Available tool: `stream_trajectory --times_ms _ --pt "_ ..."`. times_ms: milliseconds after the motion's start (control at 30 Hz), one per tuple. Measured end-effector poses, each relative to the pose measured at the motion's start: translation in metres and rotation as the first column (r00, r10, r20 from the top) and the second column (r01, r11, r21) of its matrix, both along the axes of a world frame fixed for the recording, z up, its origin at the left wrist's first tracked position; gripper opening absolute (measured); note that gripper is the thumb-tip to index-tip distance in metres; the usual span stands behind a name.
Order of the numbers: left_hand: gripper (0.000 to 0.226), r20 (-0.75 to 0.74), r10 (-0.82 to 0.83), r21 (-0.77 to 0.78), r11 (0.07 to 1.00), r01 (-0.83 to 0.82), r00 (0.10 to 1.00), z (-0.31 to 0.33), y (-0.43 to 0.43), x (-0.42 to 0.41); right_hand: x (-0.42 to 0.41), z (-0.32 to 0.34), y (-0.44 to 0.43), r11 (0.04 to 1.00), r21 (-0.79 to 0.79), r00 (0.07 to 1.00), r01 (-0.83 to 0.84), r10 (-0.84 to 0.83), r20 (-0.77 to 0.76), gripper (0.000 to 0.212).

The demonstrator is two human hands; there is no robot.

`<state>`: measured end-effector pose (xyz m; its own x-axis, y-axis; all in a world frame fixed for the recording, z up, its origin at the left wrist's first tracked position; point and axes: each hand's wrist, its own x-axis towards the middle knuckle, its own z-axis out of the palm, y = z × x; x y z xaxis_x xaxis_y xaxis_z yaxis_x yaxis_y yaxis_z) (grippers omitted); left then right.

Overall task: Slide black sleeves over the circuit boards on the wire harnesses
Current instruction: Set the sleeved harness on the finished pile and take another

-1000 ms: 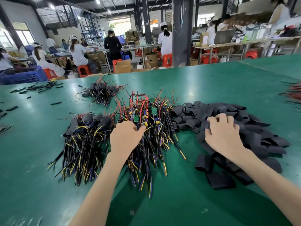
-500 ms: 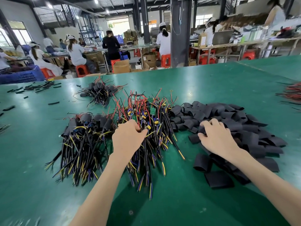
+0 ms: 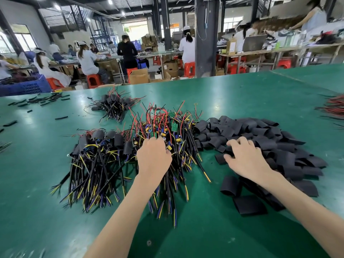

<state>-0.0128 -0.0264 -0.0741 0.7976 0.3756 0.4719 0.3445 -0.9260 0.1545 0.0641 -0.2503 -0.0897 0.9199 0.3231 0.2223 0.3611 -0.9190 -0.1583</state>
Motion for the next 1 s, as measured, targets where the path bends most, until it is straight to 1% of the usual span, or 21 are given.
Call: stream_trajectory --times_ms 67,100,167,233,300,433,500,533,633,700,733,800,867,1000 --pt "0.014 0.038 -0.01 -0.023 1.0 0.011 0.999 0.002 0.0 0.0 0.001 0.0 0.001 1.0 0.011 1.0 0.0 0.0 -0.003 0.039" --pt "0.015 0.085 -0.015 -0.054 0.998 0.019 0.996 0.004 0.001 0.0 0.002 0.0 0.001 1.0 0.014 1.0 0.001 0.0 -0.003 0.038" --pt "0.017 0.227 -0.005 -0.15 0.988 0.04 0.974 0.011 0.007 0.0 0.003 0.0 0.001 1.0 0.021 1.0 -0.001 0.001 -0.002 0.037" --pt "0.016 0.379 0.032 -0.267 0.961 0.076 0.925 0.022 0.013 0.001 0.003 0.0 0.0 1.0 0.03 1.0 -0.001 0.001 0.001 0.036" --pt "0.015 0.488 0.075 -0.377 0.917 0.132 0.87 0.031 0.016 0.004 0.003 0.0 0.0 1.0 0.029 1.0 -0.001 0.001 0.008 0.037" --pt "0.013 0.545 0.108 -0.536 0.808 0.246 0.832 0.043 0.014 0.026 0.003 0.0 0.0 1.0 0.03 1.0 -0.006 0.005 0.02 0.039" --pt "0.014 0.515 0.075 -0.581 0.763 0.283 0.854 0.044 0.01 0.038 0.004 -0.001 -0.001 1.0 0.024 1.0 -0.009 0.008 0.019 0.04" --pt "0.014 0.46 0.05 -0.582 0.771 0.259 0.886 0.042 0.008 0.044 0.004 -0.001 -0.001 1.0 0.017 1.0 -0.013 0.013 0.018 0.04" --pt "0.015 0.206 -0.014 -0.534 0.836 0.124 0.979 0.034 0.001 0.053 0.005 -0.002 -0.003 0.998 0.026 0.998 -0.056 0.056 0.003 0.041" --pt "0.021 0.062 -0.023 -0.48 0.876 0.05 0.998 0.028 -0.003 0.054 0.007 0.0 -0.004 0.992 0.034 0.992 -0.125 0.124 0.01 0.039" --pt "0.023 0.035 -0.027 -0.465 0.884 0.04 0.999 0.025 -0.005 0.054 0.008 0.001 -0.004 0.985 0.036 0.985 -0.172 0.171 0.019 0.038" --pt "0.024 0.032 -0.03 -0.454 0.89 0.041 0.999 0.021 -0.006 0.054 0.008 0.003 -0.003 0.965 0.033 0.965 -0.261 0.261 0.024 0.035" --pt "0.026 0.054 -0.019 -0.451 0.892 0.041 0.998 0.02 -0.006 0.054 0.009 0.002 -0.001 0.945 -0.004 0.945 -0.328 0.328 0.003 0.036" --pt "0.023 0.201 0.002 -0.459 0.883 0.093 0.98 0.027 -0.002 0.047 0.01 -0.005 -0.001 0.917 -0.059 0.918 -0.395 0.392 -0.061 0.034"
